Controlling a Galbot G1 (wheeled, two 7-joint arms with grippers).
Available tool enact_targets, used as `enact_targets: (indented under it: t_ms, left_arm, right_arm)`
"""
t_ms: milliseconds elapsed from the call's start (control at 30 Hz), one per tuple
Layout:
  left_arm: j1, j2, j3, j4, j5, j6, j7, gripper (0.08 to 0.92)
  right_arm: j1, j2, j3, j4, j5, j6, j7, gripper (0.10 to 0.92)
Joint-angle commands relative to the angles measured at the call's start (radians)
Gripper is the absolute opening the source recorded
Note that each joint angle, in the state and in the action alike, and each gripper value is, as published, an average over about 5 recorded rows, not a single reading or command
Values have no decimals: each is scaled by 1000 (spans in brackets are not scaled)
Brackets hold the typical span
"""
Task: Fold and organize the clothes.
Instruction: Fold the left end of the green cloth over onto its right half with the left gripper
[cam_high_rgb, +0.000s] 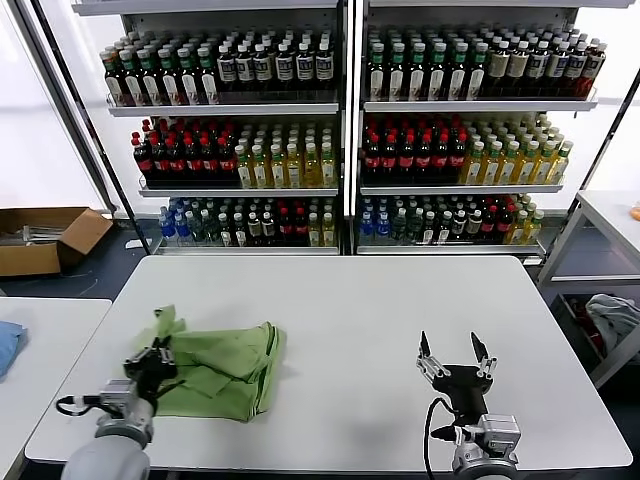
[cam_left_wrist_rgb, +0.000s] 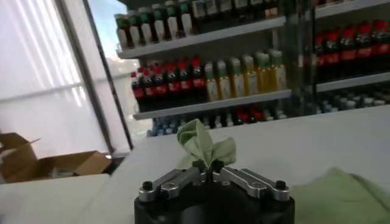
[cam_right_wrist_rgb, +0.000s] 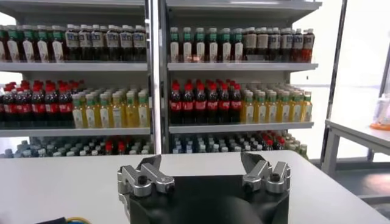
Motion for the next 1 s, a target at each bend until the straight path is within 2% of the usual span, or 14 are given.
enact_targets:
  t_ms: [33, 533, 767, 867, 1000]
  left_arm:
    - [-24, -106, 205, -2, 120, 11, 8, 101]
    - [-27, -154, 258, 48, 196, -24, 43, 101]
    - [-33, -185, 277, 148, 266, -88, 38, 105]
    - [-31, -202, 292, 181, 262, -135, 33, 150]
    - [-17, -226, 326, 191, 215, -195, 32, 266]
  right_arm:
    - [-23, 4, 6, 3, -8, 4, 1, 823]
    - [-37, 18, -11, -17, -29, 14, 2, 823]
    - [-40, 18, -16, -22, -33, 16, 1, 823]
    - [-40, 16, -14, -27, -33, 17, 1, 823]
    - [-41, 16, -16, -35, -32, 22, 2, 823]
